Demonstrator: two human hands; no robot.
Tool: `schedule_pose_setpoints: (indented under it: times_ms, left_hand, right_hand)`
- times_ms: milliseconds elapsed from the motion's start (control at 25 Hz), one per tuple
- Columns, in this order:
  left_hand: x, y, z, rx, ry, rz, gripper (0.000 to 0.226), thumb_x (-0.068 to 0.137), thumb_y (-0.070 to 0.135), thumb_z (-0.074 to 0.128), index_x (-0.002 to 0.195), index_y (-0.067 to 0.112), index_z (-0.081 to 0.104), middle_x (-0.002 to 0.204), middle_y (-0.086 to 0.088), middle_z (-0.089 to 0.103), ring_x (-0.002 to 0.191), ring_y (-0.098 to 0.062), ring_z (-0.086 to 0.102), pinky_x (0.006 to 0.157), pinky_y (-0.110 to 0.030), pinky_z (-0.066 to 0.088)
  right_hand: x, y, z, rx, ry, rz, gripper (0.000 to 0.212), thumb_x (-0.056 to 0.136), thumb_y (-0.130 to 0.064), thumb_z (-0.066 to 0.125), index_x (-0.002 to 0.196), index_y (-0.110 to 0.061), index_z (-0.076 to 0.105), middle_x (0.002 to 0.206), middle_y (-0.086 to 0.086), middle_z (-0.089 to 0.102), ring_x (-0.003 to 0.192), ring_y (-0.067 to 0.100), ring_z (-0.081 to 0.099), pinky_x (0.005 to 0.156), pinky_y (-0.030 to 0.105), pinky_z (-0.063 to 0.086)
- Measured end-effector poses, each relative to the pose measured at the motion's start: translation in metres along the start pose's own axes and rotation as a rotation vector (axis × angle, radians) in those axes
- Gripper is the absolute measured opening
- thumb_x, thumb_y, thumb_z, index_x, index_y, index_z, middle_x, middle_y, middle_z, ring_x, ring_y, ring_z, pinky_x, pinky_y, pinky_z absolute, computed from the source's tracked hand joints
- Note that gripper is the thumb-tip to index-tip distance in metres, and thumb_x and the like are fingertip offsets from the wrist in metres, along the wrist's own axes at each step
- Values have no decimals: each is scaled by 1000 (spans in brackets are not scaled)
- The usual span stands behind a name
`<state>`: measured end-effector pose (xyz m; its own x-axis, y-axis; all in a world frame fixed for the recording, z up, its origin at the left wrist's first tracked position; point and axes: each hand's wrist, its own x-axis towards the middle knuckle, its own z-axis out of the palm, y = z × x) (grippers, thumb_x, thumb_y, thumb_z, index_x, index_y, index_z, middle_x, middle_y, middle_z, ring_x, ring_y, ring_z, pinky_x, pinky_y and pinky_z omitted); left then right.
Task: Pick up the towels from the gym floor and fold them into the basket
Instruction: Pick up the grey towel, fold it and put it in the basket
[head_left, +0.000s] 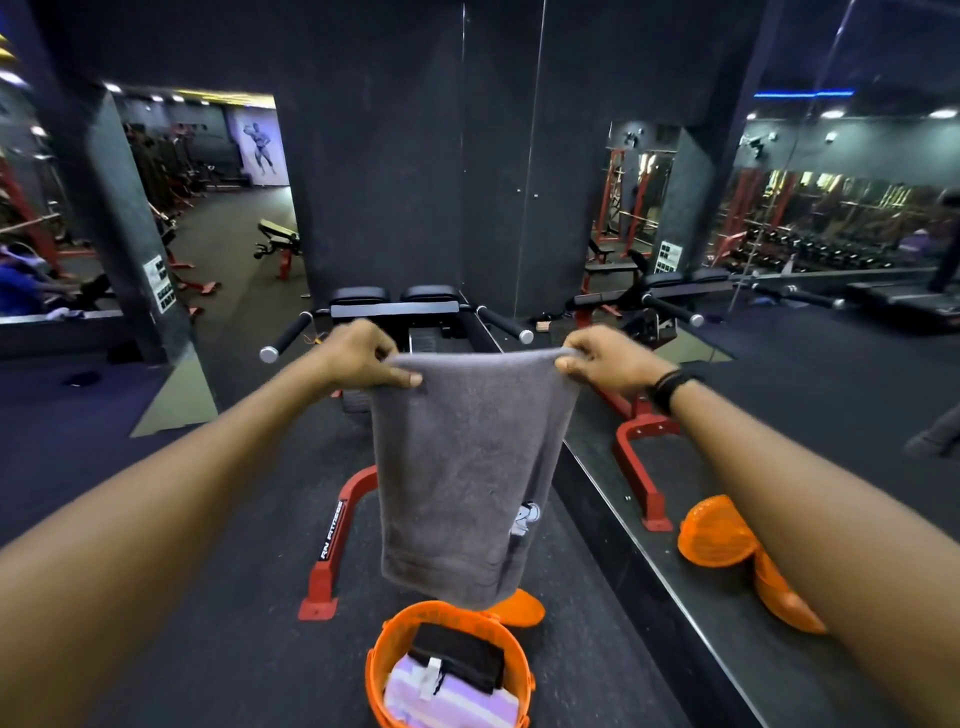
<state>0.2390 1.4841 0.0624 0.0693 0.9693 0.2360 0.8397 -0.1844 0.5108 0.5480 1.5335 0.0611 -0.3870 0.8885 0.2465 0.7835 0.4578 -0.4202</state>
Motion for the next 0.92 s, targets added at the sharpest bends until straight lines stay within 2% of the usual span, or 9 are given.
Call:
schedule_pose_setpoints:
  times_ms: [80, 120, 240, 400, 560, 640, 680, 760, 920]
  left_hand:
    - [6, 16, -20, -530, 189, 26, 20, 77, 27, 78, 70, 20, 61, 53, 18, 58, 53, 3, 52, 50, -10, 38]
    - [9, 15, -25, -723, 146, 8, 19, 77, 25, 77, 89, 20, 64, 72, 18, 68, 67, 3, 63, 60, -11, 47]
    - [-7, 0, -7, -615, -192, -156, 52, 65, 41, 86, 107, 19, 65, 101, 7, 73, 92, -8, 69, 77, -23, 56]
    - [-15, -13, 20, -919, 50, -418, 23, 81, 31, 74, 94, 12, 68, 87, 3, 72, 63, -6, 67, 50, -15, 49]
    - [-16, -14, 20, -1039, 95, -586, 20, 85, 29, 70, 96, 13, 65, 98, -8, 67, 65, -13, 65, 55, -24, 51]
    - [-17, -20, 25, -1118, 90, -513, 29, 85, 11, 68, 112, 13, 56, 111, -13, 60, 67, -12, 66, 57, -23, 54]
    - [-20, -21, 25, -1135, 87, -454, 48, 83, 2, 69, 123, 17, 47, 116, -11, 56, 75, -12, 65, 62, -23, 54]
    - [-24, -23, 26, -1045, 78, -314, 73, 73, -8, 74, 132, 21, 43, 116, -2, 55, 86, -11, 61, 64, -19, 54]
    - [-27, -25, 31, -424, 42, -165, 45, 59, 10, 89, 98, 21, 71, 95, 0, 68, 85, -13, 60, 65, -21, 49]
  right_hand:
    - [7, -9, -30, 490, 86, 2, 6, 90, -15, 64, 88, -15, 58, 85, 2, 62, 75, 10, 56, 65, 28, 42]
    - [10, -13, -35, 706, 63, 27, 19, 87, -19, 68, 103, -16, 57, 97, 2, 66, 83, 10, 61, 69, 28, 48]
    - [-3, -10, 3, 786, -169, 152, 54, 74, -24, 76, 122, -8, 58, 113, 4, 69, 99, 17, 67, 81, 30, 57]
    - [-11, -1, 35, 953, -169, 288, 26, 81, -33, 68, 94, -11, 66, 80, -3, 73, 72, 9, 68, 62, 23, 55]
    - [-7, -11, 34, 1024, 6, 391, 14, 94, -16, 58, 81, -14, 55, 62, -5, 63, 47, -1, 57, 40, 17, 48]
    - [-7, -8, 38, 1147, 51, 359, 15, 88, -3, 64, 93, -13, 55, 83, 7, 66, 63, 8, 65, 59, 24, 58]
    - [-8, -5, 39, 1178, 42, 316, 33, 81, 3, 70, 104, -15, 54, 95, 13, 66, 76, 16, 67, 74, 31, 59]
    - [-9, 0, 40, 974, 18, 246, 60, 64, 10, 80, 114, -14, 56, 106, 17, 65, 92, 23, 63, 89, 43, 55]
    - [-11, 3, 51, 214, 27, 79, 24, 67, -8, 83, 88, -12, 72, 88, 8, 72, 79, 12, 60, 79, 36, 54]
